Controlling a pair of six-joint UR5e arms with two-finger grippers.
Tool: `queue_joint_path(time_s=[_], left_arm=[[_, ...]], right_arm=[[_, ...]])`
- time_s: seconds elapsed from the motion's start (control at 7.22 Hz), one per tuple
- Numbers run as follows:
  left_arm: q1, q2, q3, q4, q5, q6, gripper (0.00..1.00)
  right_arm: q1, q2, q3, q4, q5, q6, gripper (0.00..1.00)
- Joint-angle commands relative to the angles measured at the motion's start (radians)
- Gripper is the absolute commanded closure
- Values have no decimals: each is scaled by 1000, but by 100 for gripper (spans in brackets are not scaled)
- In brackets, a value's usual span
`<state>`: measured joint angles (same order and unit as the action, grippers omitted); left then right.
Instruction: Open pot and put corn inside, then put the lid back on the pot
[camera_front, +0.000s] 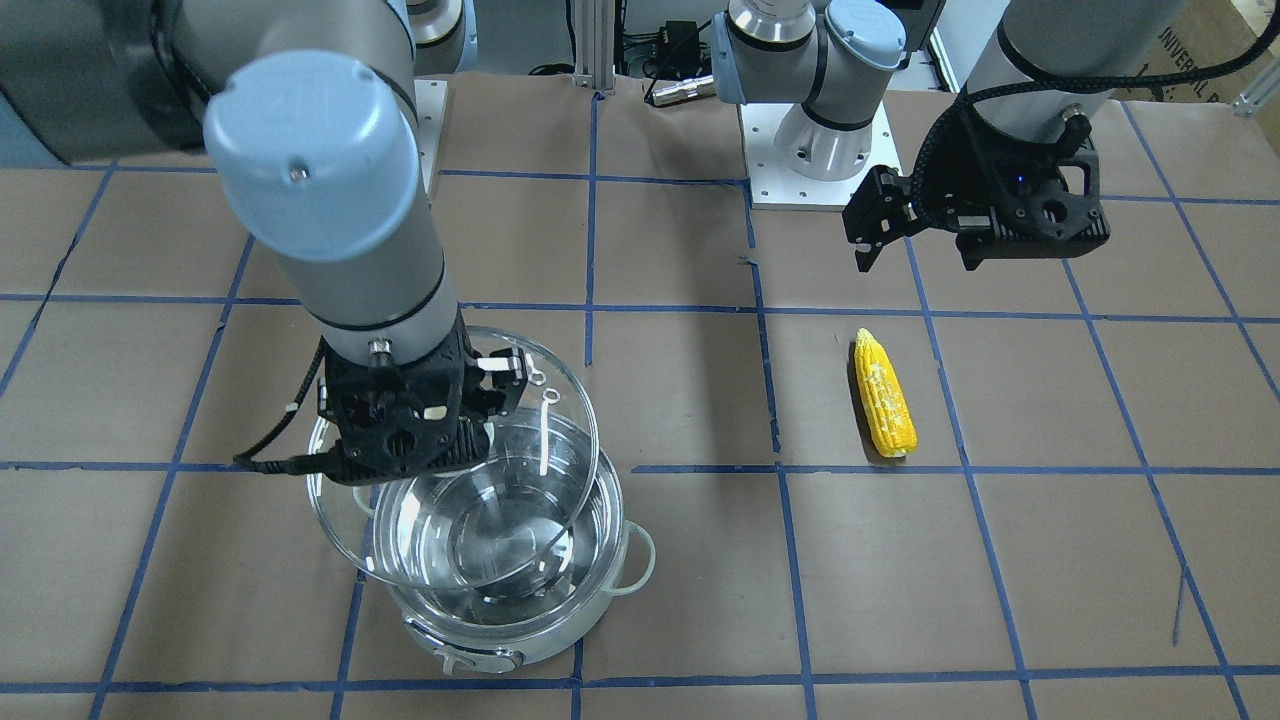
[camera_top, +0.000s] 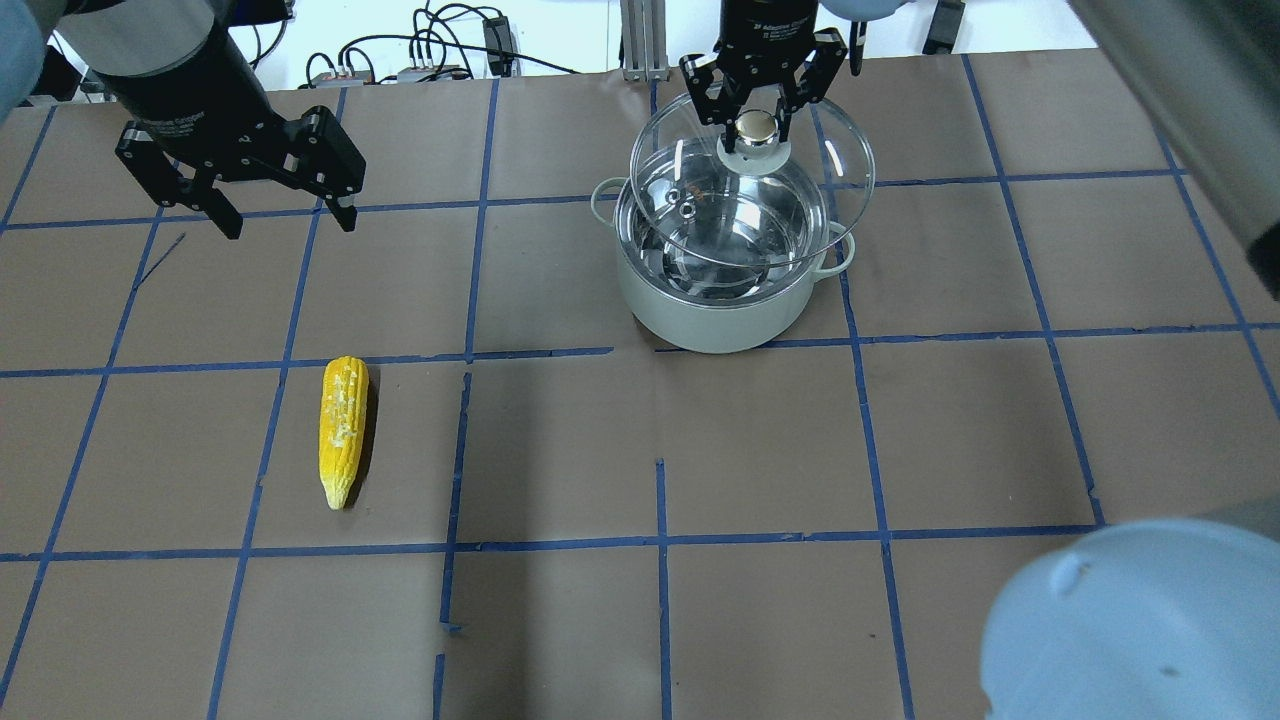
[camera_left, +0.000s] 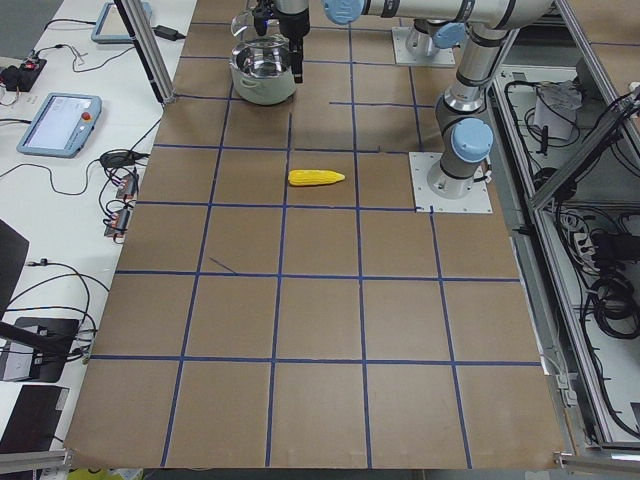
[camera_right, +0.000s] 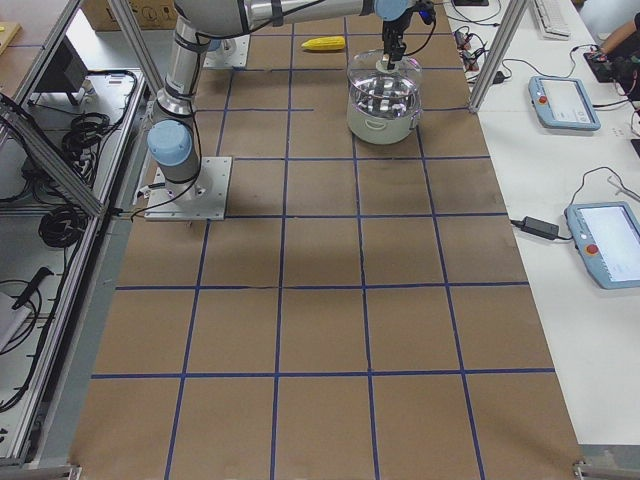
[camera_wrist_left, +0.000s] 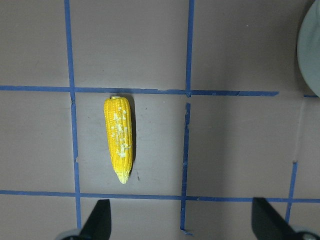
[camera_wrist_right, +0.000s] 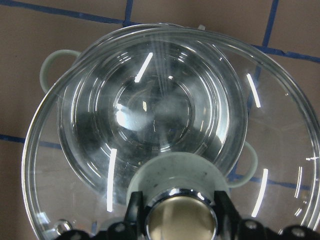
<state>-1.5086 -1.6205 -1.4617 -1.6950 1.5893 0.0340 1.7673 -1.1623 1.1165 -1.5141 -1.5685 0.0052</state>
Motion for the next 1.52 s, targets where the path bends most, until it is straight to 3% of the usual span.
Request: queue_joint_path(time_s=[0.0,0.28,0.42,0.83,0.97,1.11,1.25,1.38], left_arm=[[37,8,-79,58,0,97,0],[99,-33,-261,308,-11,135,0],[111,-48,-363,462,-2,150,0],[218,-125,-578,715,-5,273,0],[218,-184,-623,830,-8,270,0],[217,-221,-638,865,-6,270,0],[217,-219,-638,864,1,268,4],[212,-214,-638,845,3,262,21]], right_arm=[[-70,-210,194,2,2,-87,68],[-226,-377,395,-9,31,-204,68],[-297,-396,448,-11,31,-223,68],[-330,-390,460,-43,18,-235,68],[-330,-387,462,-46,18,-237,68],[-330,-379,457,-47,18,-238,68],[-330,-369,453,-46,18,-240,68],[-330,-369,460,-57,18,-246,68]])
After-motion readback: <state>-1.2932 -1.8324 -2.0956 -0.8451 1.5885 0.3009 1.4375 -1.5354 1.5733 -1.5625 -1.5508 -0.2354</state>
